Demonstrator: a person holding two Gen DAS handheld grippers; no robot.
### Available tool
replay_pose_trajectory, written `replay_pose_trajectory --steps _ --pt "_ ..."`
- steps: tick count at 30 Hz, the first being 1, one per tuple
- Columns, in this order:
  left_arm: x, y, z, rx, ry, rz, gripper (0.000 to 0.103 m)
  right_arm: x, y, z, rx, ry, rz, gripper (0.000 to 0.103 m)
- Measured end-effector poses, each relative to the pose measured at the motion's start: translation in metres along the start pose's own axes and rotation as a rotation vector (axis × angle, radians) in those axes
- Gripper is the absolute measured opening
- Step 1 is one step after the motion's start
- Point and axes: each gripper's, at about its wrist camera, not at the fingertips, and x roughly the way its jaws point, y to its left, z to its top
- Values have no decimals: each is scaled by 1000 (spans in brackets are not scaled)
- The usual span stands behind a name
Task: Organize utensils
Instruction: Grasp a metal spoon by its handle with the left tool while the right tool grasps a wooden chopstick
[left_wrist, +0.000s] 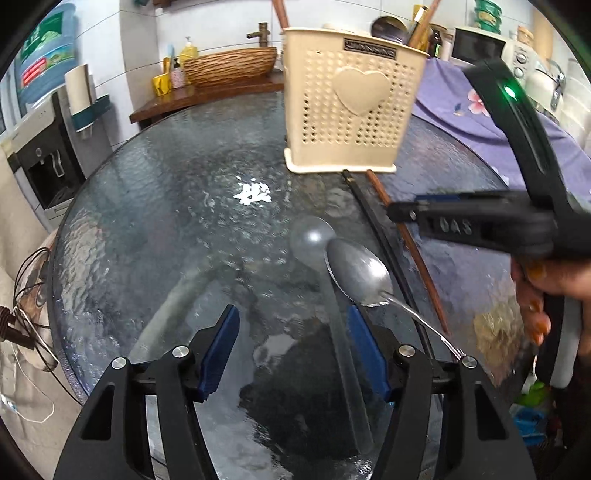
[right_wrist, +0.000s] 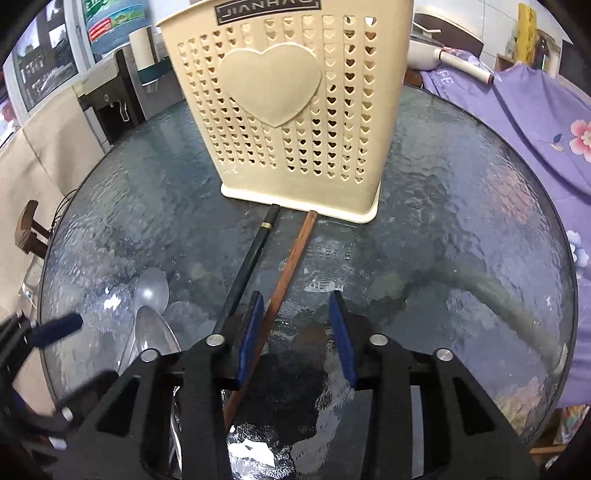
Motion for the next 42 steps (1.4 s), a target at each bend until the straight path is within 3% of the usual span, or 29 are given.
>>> replay_pose_trajectory --steps 4,9,16,24,30,42 --pt "3 -11 -2 34 14 4 56 5 -4 9 -4 -6 -26 23" --pt "10 -16 0 32 10 17 52 5 -5 9 12 -9 17 23" --pt "30 -15 29 47 4 60 50 5 -7 9 34 5 73 23" --pt "46 -14 51 26 17 49 36 9 -1 14 42 6 55 21" --pt "47 -17 53 19 23 70 36 14 0 20 66 1 20 12" --pt "47 -12 57 -2 23 66 35 12 -10 16 85 -17 56 11"
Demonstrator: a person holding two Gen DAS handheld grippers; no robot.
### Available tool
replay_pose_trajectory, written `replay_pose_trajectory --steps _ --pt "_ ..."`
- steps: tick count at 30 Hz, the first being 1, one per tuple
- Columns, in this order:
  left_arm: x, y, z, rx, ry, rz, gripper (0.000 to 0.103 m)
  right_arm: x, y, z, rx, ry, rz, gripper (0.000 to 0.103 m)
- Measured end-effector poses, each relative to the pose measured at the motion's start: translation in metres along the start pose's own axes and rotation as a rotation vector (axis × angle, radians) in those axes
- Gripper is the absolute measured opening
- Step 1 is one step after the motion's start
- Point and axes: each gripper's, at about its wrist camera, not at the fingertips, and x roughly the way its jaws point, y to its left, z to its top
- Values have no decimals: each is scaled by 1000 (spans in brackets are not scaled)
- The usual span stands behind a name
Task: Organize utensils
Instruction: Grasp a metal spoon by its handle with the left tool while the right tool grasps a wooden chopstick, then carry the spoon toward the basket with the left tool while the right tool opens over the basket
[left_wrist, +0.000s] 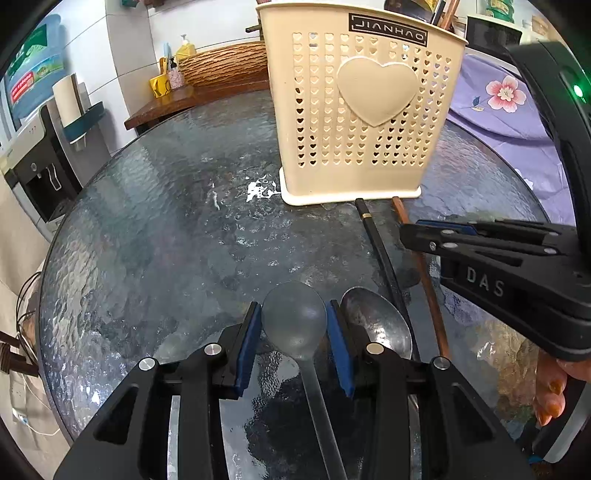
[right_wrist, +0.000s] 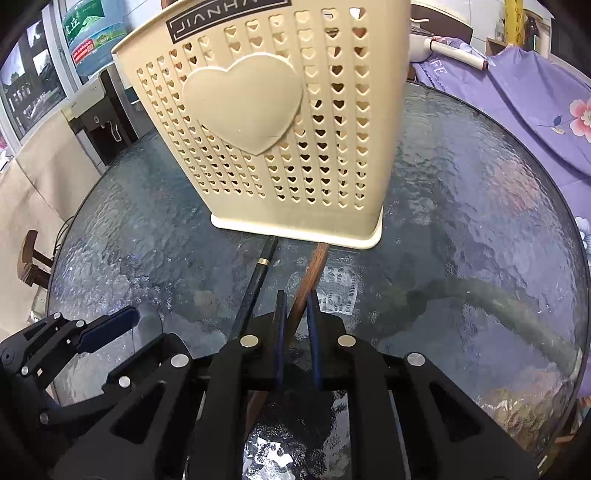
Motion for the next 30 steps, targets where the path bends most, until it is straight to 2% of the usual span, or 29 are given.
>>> replay_pose_trajectory --steps 7,17,22,30 --pt "-17 10 7 -26 -58 -15 35 -19 -1 -5 -24 -58 47 11" --pt "-53 23 22 -70 -166 -30 35 -80 -1 10 -41 -247 170 9" --pt "-72 27 29 -88 -221 -51 35 -115 5 14 -74 -338 197 8" --pt "-101 31 35 -115 -293 -85 35 -158 9 14 -119 -418 230 7"
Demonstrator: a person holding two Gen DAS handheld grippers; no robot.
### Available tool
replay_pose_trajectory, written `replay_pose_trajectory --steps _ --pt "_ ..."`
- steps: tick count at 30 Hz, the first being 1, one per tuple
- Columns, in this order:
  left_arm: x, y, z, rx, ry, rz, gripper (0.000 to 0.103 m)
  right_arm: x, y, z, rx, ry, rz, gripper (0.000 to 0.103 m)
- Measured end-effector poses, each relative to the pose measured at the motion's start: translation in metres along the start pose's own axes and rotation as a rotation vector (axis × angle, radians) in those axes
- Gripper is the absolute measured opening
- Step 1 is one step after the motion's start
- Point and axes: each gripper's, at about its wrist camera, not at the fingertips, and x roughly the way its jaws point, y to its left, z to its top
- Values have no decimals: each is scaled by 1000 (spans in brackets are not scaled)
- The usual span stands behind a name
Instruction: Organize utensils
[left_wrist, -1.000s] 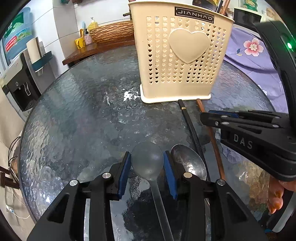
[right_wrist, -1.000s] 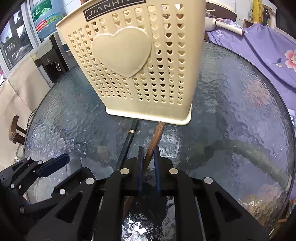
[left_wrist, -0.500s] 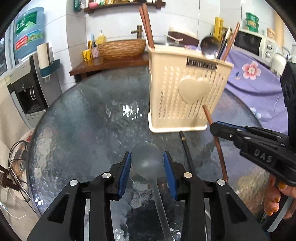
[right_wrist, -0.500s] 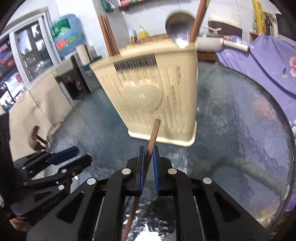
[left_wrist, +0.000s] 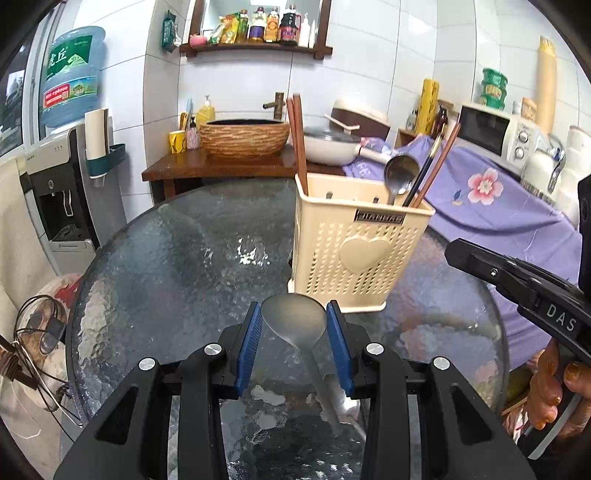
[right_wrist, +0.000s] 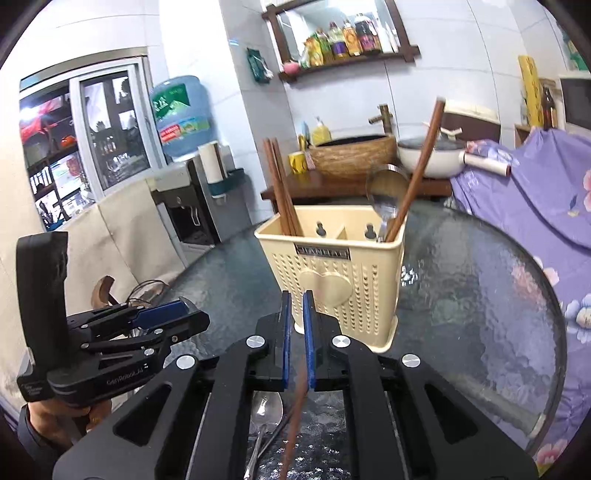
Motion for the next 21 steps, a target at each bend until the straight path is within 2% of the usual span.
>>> replay_pose_trajectory --steps 6,11,13,16,21 --pt "-14 -4 5 6 -33 -12 35 -19 10 8 -40 -37 12 7" --pt "-16 -2 7 -3 -40 -19 35 -20 8 10 -28 -28 16 7" --pt "-17 -2 8 -4 -42 -26 35 -15 4 9 -18 0 17 7" --pt "-21 -3 9 2 -51 -23 35 7 -3 -2 6 108 -6 7" --pt "-24 -3 9 9 -58 -21 35 48 -12 -39 62 261 -50 21"
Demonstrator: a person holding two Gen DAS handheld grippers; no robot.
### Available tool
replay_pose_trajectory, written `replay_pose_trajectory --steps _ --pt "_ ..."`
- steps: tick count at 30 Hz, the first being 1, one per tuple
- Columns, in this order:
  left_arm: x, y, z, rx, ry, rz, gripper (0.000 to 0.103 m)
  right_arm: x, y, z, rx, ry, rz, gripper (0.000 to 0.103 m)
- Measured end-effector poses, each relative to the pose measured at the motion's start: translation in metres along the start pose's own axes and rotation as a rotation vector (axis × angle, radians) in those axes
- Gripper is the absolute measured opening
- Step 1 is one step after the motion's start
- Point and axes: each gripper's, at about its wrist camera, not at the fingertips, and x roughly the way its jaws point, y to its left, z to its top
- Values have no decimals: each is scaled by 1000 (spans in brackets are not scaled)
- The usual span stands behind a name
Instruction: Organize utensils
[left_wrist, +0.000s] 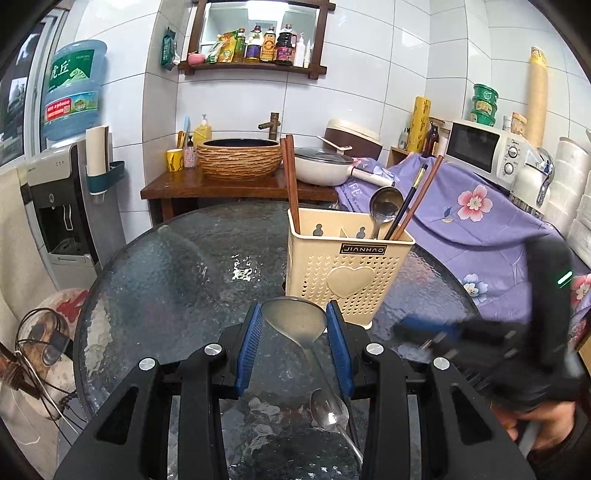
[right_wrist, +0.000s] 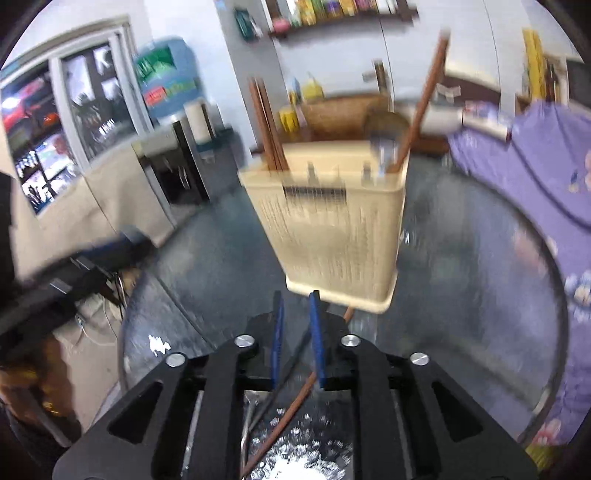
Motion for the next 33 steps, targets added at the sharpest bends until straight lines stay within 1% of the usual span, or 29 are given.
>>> replay_pose_trajectory --steps 3,4,5,6,8,10,11,12,14,18,19,20,22,24,25,26,29,30,33 --pt "1 1 -1 -2 5 2 35 31 -6 -17 31 87 -53 22" --pt "1 2 -1 -4 6 2 35 37 -9 -21 41 102 -73 22" --pt "1 3 -1 -6 6 2 35 44 -13 -25 58 121 -115 22" --pt "0 3 -1 -8 4 2 35 47 -17 -28 72 121 -151 22" --pt "-2 4 0 -8 -1 1 35 46 -23 -32 95 111 -184 23" --pt "-4 3 2 -7 -9 -1 35 44 -27 -34 102 105 -203 34" --pt "-4 3 2 -6 -10 -2 35 42 -30 -35 103 103 -222 44" --pt "-4 3 3 -5 -12 -3 35 42 -33 -36 107 104 -234 46" --pt "-4 2 4 -3 -16 -7 35 44 -39 -35 108 116 -261 46" --pt "-3 0 3 2 -14 -13 35 52 -48 -35 141 148 -263 46" --pt "-3 -1 3 5 -13 -14 35 54 -51 -34 145 139 -272 45" --pt "-3 -1 3 6 -12 -14 35 54 -53 -34 148 135 -280 42" --pt "-2 -2 4 11 -10 -15 35 57 -58 -30 164 132 -275 38" --pt "-1 -2 4 14 -8 -16 35 58 -61 -27 164 134 -279 20" --pt "0 -3 4 14 -8 -17 35 60 -63 -25 165 136 -281 16" --pt "0 -3 5 14 -8 -18 35 60 -65 -23 164 139 -281 10" --pt "0 -5 6 14 -13 -20 35 60 -71 -20 191 135 -248 10" --pt "0 -5 6 14 -14 -21 35 58 -74 -21 212 125 -219 9" --pt "0 -5 8 16 -17 -22 35 51 -80 -18 231 84 -185 8"
